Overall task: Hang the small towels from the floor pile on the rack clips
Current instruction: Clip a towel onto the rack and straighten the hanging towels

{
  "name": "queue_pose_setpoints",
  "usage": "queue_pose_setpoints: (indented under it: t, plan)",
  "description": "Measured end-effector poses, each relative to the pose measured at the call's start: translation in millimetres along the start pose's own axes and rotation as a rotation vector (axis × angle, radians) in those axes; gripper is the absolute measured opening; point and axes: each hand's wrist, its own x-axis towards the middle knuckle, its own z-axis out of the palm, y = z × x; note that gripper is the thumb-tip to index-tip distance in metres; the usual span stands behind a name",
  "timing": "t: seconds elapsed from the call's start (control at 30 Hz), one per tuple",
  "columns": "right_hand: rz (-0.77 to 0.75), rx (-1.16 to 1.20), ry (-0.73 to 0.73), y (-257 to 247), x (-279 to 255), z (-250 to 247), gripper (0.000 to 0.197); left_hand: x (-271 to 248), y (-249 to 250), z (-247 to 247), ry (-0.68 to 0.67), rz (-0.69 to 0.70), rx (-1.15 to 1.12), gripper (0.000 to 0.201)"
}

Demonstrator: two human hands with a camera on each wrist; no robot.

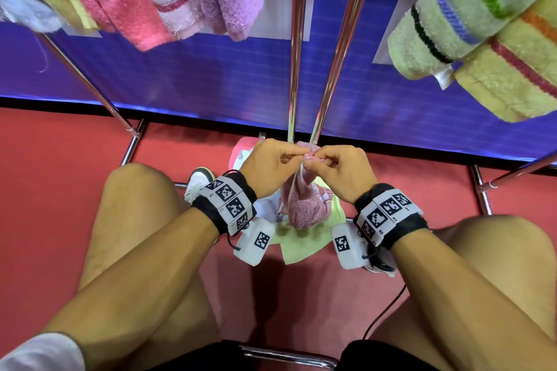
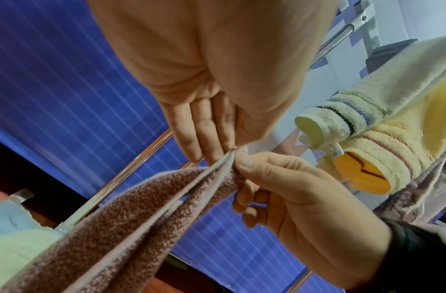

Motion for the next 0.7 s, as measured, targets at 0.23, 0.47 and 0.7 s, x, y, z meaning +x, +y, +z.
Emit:
queue_pose_setpoints:
  t: [0.23, 0.47, 0.7]
  plan:
    - [-0.022, -0.038, -0.04, -0.9, -2.9, -1.8, 0.025, -1.0, 4.8, -4.4, -0.047, 0.016, 0.047, 0.022]
    - [-0.032, -0.053, -0.058, -0.1, -4.8, 3.1, 0.041, 0.8, 4.1, -6.6, -0.057, -0.101, -0.076, 0.023]
    - [-0.119, -0.158, -0.081, -6.5, -6.8, -2.7, 0.022, 2.1, 6.1, -17.3, -0.069, -0.098, -0.218, 0.003]
